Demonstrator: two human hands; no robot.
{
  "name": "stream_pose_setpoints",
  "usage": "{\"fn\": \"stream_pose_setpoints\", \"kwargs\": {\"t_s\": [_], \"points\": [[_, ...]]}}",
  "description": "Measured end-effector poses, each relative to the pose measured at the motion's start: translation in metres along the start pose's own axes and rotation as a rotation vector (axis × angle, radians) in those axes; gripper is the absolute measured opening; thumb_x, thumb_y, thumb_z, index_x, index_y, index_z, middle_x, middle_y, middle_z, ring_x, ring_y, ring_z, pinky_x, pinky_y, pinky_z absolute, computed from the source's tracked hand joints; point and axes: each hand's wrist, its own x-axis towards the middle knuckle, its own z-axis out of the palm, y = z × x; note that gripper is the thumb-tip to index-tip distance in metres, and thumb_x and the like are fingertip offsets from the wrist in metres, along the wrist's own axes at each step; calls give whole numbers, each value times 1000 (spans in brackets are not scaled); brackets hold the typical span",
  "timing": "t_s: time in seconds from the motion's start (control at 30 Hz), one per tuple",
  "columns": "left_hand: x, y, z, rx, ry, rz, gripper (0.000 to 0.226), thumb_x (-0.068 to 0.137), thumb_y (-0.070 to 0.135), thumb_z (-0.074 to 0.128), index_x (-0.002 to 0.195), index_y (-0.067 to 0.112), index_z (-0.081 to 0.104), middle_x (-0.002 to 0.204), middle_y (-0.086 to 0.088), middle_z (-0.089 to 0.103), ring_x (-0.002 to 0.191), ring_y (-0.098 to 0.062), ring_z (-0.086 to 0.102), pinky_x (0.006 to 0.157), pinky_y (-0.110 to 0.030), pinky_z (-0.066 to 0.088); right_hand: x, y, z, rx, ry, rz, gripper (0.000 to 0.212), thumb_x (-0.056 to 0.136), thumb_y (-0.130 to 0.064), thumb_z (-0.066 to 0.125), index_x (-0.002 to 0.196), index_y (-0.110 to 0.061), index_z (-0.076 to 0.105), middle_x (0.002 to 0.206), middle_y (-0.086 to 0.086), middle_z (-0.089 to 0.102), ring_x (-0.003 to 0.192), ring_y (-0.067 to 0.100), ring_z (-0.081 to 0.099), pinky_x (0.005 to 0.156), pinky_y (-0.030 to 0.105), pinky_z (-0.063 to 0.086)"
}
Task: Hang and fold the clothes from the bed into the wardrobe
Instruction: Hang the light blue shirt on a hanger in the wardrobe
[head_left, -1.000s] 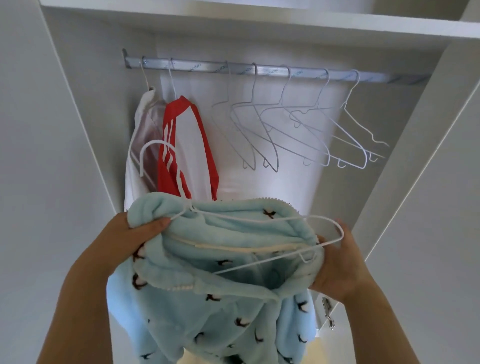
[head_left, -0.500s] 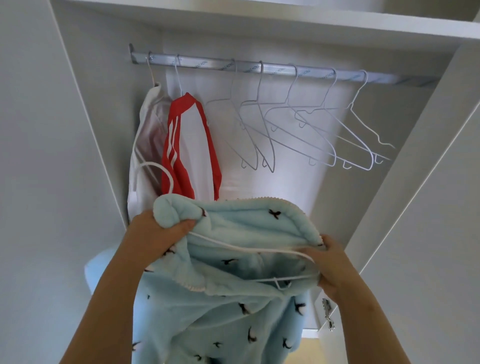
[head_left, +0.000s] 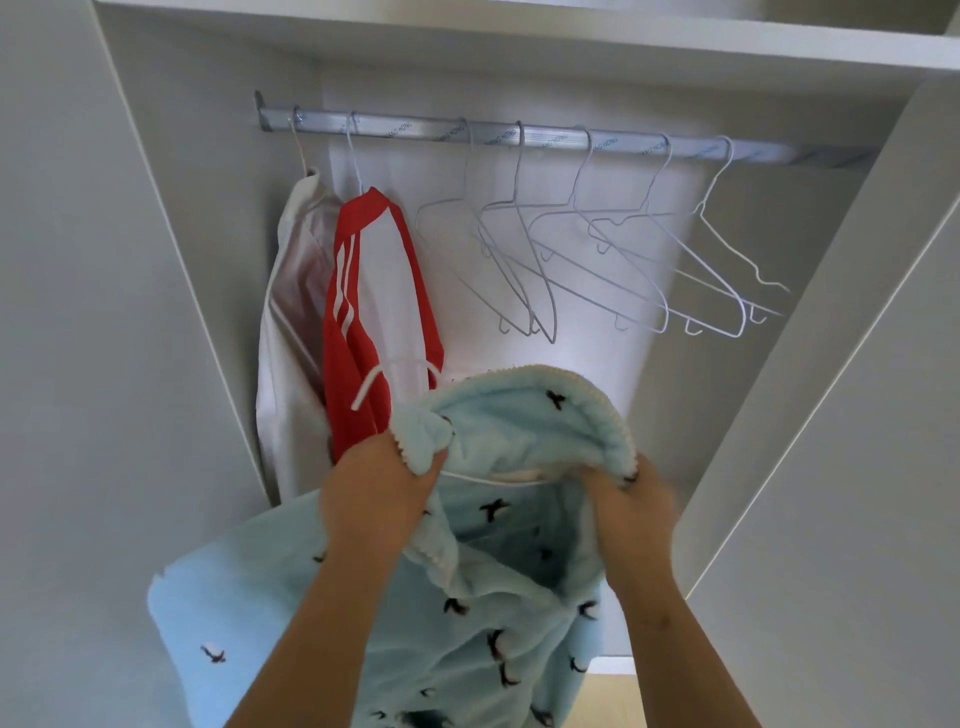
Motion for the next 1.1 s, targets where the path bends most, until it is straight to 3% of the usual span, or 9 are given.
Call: {"fn": "stream_pose_setpoints", "kwargs": {"t_s": [0.1,0.23,0.3,0.47,0.57,0.7,0.87,1.0,1.1], "points": [[-6,11,10,-75,41,12,29,85,46,58,92,19,64,74,5,59,66,-13,50,61,-26,40,-12,-14,10,-54,-493,-3,9,78,-19,68,83,-25,63,84,3,69,82,20,65,74,35,56],[5,10,5,-158,11,-37,20,89,35,52,71,30,46,67,12,54,66,-15,55,59,-25,38,-14,-19,0,-385,-1209,17,8,81,-24,68,88,-24,72,79,-14,69,75,-3,62,74,16,52],[5,8,2,-211,-2,0,23,87,34,55,66,33,44,65,13,55,63,-6,53,53,-19,35,-10,-12,-4,-406,-1110,-47,15,83,-16,66,89,-24,75,72,-25,65,76,-5,60,79,10,47],[3,9,-9,-356,-83,33,17,77,50,64,72,37,53,69,14,62,67,-1,57,56,-17,40,5,-5,-13,-610,-68,-341,39,76,-19,68,112,-32,62,110,-8,55,109,21,47,86,24,29],[1,17,-12,-361,-126,58,18,75,50,66,70,38,52,67,14,62,67,-4,58,58,-20,44,9,-3,-11,-966,-328,-346,47,75,-43,65,119,-37,52,113,-10,55,116,18,45,101,34,25],[-5,26,-8,-394,-285,130,22,74,41,72,79,43,51,77,23,58,75,6,55,65,-11,40,-1,3,-2,-808,-542,-314,11,82,-29,57,82,-19,57,72,-6,60,70,13,55,64,20,42],[17,13,-25,-352,-359,120,27,80,27,70,105,23,61,94,5,64,91,-14,61,79,-23,50,2,19,-15,-584,-335,-134,24,81,-16,53,64,-31,47,63,-12,55,65,12,52,51,19,34],[15,17,-34,-443,-80,46,22,87,21,63,108,17,60,88,8,60,84,-14,59,66,-19,44,9,19,-18,-558,-231,-133,16,82,-14,53,81,-28,62,69,-7,59,74,21,56,57,24,39],[-1,34,-32,-517,-707,122,33,82,43,64,108,24,57,100,5,68,97,-16,65,82,-31,54,11,16,-20,-551,-131,-120,14,78,-15,55,89,-17,64,71,1,62,81,31,56,70,31,43]]}}
